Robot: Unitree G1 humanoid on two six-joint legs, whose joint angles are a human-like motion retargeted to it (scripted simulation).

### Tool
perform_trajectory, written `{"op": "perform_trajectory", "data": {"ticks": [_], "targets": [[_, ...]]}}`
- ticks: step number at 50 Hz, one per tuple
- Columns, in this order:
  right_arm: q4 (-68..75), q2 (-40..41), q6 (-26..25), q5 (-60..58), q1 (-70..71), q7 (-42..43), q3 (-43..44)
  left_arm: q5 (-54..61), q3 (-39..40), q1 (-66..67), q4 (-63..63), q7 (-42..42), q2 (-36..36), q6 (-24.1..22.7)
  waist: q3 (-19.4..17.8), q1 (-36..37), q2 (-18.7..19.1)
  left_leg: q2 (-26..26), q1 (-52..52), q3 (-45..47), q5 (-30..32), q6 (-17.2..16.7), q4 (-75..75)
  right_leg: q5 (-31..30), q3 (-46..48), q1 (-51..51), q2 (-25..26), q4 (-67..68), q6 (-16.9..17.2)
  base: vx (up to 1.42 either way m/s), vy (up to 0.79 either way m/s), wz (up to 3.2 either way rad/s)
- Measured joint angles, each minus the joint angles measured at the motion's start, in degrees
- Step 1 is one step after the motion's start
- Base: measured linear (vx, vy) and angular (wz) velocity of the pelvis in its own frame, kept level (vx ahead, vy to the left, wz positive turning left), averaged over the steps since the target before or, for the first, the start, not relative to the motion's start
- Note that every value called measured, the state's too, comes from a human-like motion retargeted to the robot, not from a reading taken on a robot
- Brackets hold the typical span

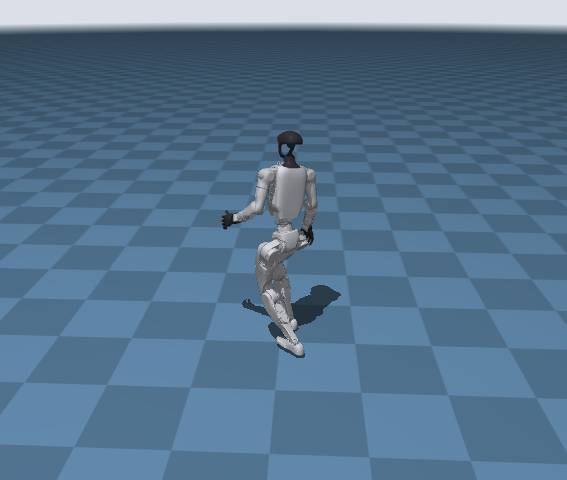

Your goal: Sport exercise

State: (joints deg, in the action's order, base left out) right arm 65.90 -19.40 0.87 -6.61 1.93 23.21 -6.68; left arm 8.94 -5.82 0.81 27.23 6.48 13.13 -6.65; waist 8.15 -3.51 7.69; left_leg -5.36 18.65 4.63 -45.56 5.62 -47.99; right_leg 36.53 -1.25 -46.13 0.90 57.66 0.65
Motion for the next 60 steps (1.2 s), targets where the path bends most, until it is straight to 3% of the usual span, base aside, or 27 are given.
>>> {"op": "perform_trajectory", "data": {"ticks": [10, 16, 27, 38, 52, 60], "targets": [[0.97, -1.62, 0.63, -2.39, 1.51, -1.78, -1.3, -4.16, -2.57, 2.21, -8.37, -3.05, 2.85, -0.23, -1.0, -0.36, 1.51, 3.8, 0.22, 4.46, 0.81, -0.45, -2.9, -1.2, 0.41, 2.06, 1.42, -1.06, 1.0, 0.0, 0.02, -0.06], [-0.38, -3.28, 1.22, -4.22, 4.2, -3.18, -3.24, -7.56, -4.15, 0.93, -14.01, -4.13, 5.29, -0.72, -1.69, -2.22, 1.57, 3.43, 1.29, 7.25, 1.24, 0.0, -1.9, -6.36, -0.65, -1.61, 0.82, 3.44, 3.38, -0.12, 0.07, -0.15], [-0.9, -2.73, 1.74, -6.24, 3.12, -5.56, -4.77, -11.16, -2.85, -2.03, -27.0, -1.99, 9.16, -1.02, -3.27, -5.39, 1.43, 3.36, 3.91, 13.77, 1.29, 1.2, -4.06, -9.29, 1.02, -12.34, -4.93, 36.12, -0.98, -0.13, 0.05, -0.34], [2.41, -2.28, 2.19, -5.52, 0.99, -7.21, -1.9, -14.35, 2.34, -6.64, -38.34, 5.98, 15.24, -2.18, -0.23, -4.38, 4.43, 3.68, 6.58, 17.57, 5.97, 1.1, 1.47, -15.51, -0.2, -22.03, -0.31, 68.3, -2.11, -0.05, 0.02, -0.38], [5.13, -3.02, 3.87, -2.81, 1.93, -6.69, -0.69, -20.6, 6.23, -5.77, -41.84, 14.71, 19.99, -3.48, 3.58, -3.86, 6.57, 4.31, 10.47, 20.81, 13.54, -0.08, 3.25, -14.91, 0.9, -21.26, -0.46, 70.98, -3.86, 0.0, 0.0, -0.43], [4.31, -4.03, 5.04, -0.98, 3.33, -4.74, 0.0, -24.17, 11.48, -2.63, -43.04, 20.18, 19.7, -3.44, 3.68, -2.28, 6.41, 6.32, 14.19, 22.19, 14.08, 1.09, -1.23, -15.23, 0.78, -22.75, -2.33, 73.29, -4.75, 0.02, 0.01, -0.67]]}}
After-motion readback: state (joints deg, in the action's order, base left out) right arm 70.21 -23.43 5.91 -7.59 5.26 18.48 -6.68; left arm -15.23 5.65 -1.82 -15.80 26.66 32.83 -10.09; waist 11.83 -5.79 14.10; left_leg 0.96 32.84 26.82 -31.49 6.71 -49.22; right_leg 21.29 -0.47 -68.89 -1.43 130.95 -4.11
